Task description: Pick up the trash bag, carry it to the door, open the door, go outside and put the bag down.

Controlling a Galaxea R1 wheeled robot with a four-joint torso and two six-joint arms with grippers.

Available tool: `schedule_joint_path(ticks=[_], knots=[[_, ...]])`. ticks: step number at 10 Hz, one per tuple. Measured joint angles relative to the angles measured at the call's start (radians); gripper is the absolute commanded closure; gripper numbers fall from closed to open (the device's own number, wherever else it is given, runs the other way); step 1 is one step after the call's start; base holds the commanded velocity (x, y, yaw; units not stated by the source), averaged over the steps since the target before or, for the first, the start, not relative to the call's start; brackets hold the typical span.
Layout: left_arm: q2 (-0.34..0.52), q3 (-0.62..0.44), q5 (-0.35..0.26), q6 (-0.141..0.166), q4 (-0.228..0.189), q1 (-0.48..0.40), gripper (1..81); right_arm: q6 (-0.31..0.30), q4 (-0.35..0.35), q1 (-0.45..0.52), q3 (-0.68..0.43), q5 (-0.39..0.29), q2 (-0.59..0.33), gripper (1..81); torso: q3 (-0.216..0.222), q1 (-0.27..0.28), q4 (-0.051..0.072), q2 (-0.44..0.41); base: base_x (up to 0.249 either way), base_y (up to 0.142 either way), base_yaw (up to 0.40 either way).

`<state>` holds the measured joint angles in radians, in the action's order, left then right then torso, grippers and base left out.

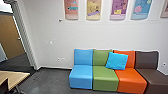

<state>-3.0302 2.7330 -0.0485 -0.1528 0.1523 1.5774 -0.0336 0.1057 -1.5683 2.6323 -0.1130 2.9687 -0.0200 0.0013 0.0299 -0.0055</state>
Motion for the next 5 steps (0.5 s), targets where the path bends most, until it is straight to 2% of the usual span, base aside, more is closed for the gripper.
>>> schedule_joint_path(ticks=[3, 5], knots=[[0.000, 0.000, 0.000, 0.000, 0.000, 0.000, 1.0, 0.000, 0.000, 0.000, 0.000, 0.000, 0.000, 1.0, 0.000, 0.000, 0.000, 0.000, 0.085, 0.000, 0.000], [0.000, 0.000, 0.000, 0.000, 0.000, -0.001, 1.0, 0.000, 0.000, 0.001, 0.000, 0.001, 0.000, 1.0, 0.000, 0.000, 0.000, 0.000, 0.000, 0.000, 0.000]])
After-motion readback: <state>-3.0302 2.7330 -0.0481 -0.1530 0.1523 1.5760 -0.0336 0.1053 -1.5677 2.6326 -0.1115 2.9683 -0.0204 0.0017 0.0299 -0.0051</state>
